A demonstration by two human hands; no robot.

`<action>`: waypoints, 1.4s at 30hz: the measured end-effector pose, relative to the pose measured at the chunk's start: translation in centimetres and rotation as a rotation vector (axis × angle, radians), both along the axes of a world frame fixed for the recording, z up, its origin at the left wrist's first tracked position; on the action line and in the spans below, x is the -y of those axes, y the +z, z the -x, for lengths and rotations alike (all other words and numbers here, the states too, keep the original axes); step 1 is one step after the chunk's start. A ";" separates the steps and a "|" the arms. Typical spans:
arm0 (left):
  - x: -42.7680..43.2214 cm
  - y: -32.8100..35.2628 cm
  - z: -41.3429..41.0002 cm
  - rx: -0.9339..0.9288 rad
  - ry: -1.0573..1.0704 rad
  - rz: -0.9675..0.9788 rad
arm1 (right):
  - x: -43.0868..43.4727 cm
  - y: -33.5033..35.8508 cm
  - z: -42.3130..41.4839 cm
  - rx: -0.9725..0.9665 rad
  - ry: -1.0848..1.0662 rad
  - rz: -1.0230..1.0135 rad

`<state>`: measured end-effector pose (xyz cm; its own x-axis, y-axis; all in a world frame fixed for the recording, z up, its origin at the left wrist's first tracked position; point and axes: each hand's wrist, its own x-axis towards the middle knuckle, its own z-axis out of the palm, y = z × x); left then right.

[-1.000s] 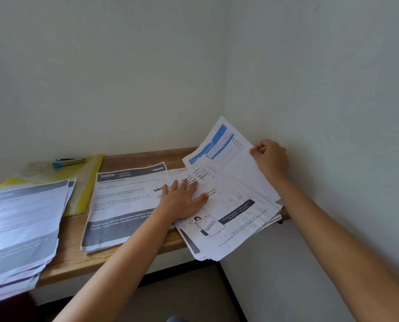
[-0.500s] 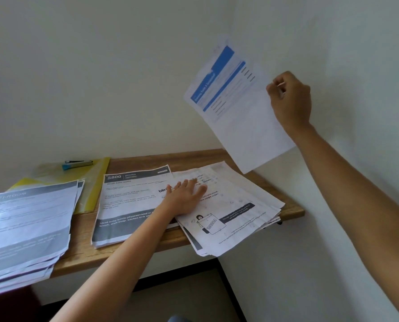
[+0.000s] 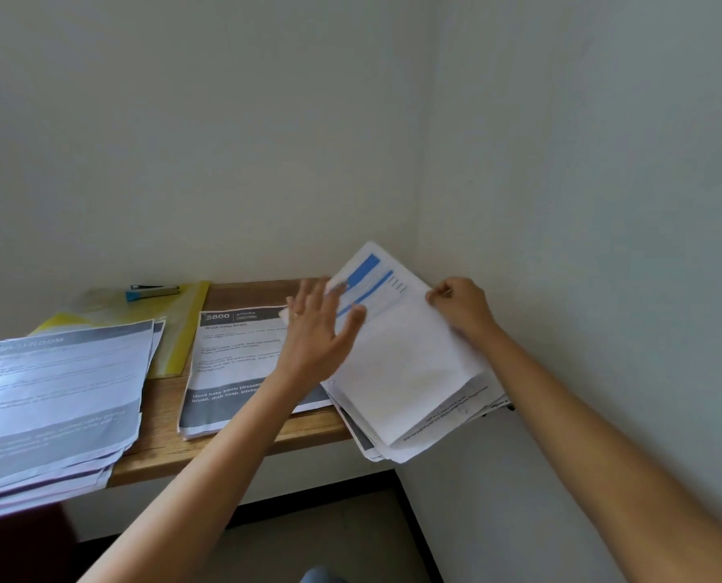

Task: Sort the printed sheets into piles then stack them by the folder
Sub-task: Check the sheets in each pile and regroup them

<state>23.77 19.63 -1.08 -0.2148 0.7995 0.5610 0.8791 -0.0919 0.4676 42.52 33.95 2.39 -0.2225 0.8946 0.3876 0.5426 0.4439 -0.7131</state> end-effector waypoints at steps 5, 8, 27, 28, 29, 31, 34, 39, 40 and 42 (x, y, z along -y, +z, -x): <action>-0.2 -2.2 -0.5 -0.239 -0.040 0.464 | 1.0 -3.6 0.4 0.110 0.017 -0.070; -0.3 -2.5 -0.6 -0.248 -0.020 0.599 | 1.2 -4.6 0.4 0.258 0.070 -0.155; -4.5 -1.5 -1.6 -0.270 -0.050 0.645 | 2.4 -5.0 0.1 0.747 0.475 0.100; -4.7 -1.8 -1.6 -0.283 -0.046 0.653 | 2.0 -4.8 0.0 0.724 0.492 0.136; -4.8 -2.0 -1.5 -0.291 -0.044 0.652 | 1.5 -4.5 -0.1 0.685 0.500 0.164; -4.9 -2.1 -1.4 -0.302 -0.042 0.647 | 0.3 -3.8 -0.6 0.548 0.469 0.177; -5.0 -2.2 -1.4 -0.313 -0.040 0.644 | -1.7 -3.8 -1.5 0.340 0.264 0.104; -5.2 -2.3 -1.4 -0.323 -0.038 0.648 | -3.7 -5.4 -1.9 0.238 -0.032 0.050; -5.2 -2.3 -1.4 -0.327 -0.037 0.648 | -3.8 -5.4 -1.8 0.243 -0.040 0.040; -5.3 -2.2 -1.3 -0.328 -0.037 0.650 | -3.8 -5.3 -1.7 0.223 -0.062 0.030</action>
<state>25.10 24.95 -3.32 -0.0833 0.9965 0.0014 0.9851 0.0822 0.1508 44.25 37.78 -2.89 -0.2441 0.9196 0.3079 0.7139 0.3853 -0.5848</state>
